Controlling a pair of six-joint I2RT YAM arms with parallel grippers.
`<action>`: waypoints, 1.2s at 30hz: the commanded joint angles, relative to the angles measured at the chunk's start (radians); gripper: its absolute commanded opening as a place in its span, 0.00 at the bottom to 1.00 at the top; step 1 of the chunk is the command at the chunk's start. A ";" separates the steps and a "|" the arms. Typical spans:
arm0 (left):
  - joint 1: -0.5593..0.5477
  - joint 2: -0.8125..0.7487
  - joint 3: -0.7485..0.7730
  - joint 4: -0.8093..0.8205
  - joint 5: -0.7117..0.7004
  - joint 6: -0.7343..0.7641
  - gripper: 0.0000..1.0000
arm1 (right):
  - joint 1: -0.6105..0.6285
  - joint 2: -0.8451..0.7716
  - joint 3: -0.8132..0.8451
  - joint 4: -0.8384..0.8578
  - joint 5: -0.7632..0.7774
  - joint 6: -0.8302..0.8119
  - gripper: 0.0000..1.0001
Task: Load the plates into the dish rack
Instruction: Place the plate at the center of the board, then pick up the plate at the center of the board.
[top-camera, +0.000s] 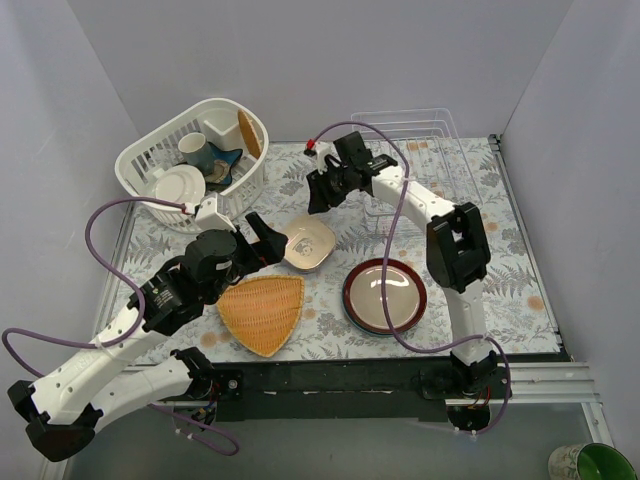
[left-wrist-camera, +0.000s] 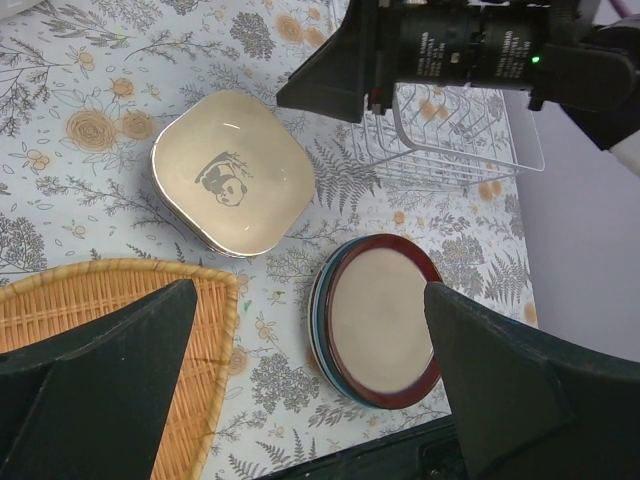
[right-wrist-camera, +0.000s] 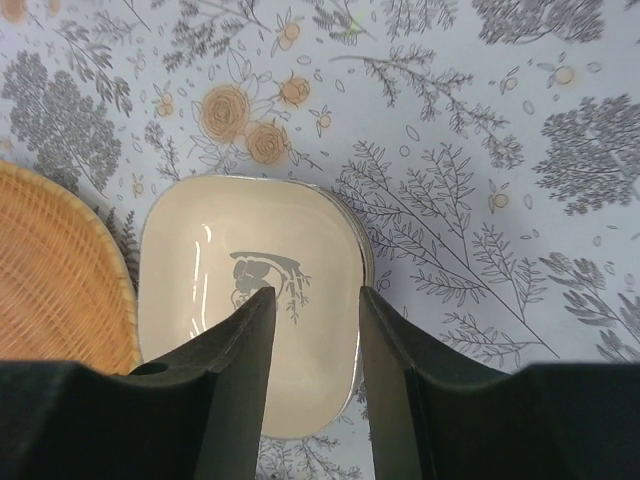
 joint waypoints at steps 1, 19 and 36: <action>0.003 -0.001 -0.003 0.020 -0.006 0.008 0.98 | -0.001 -0.176 0.013 0.028 0.055 0.061 0.47; 0.003 0.222 -0.066 0.273 0.186 0.094 0.98 | 0.000 -0.925 -0.741 -0.150 0.652 0.412 0.46; -0.055 0.364 -0.093 0.368 0.241 0.105 0.98 | -0.127 -1.163 -1.143 -0.141 0.696 0.520 0.49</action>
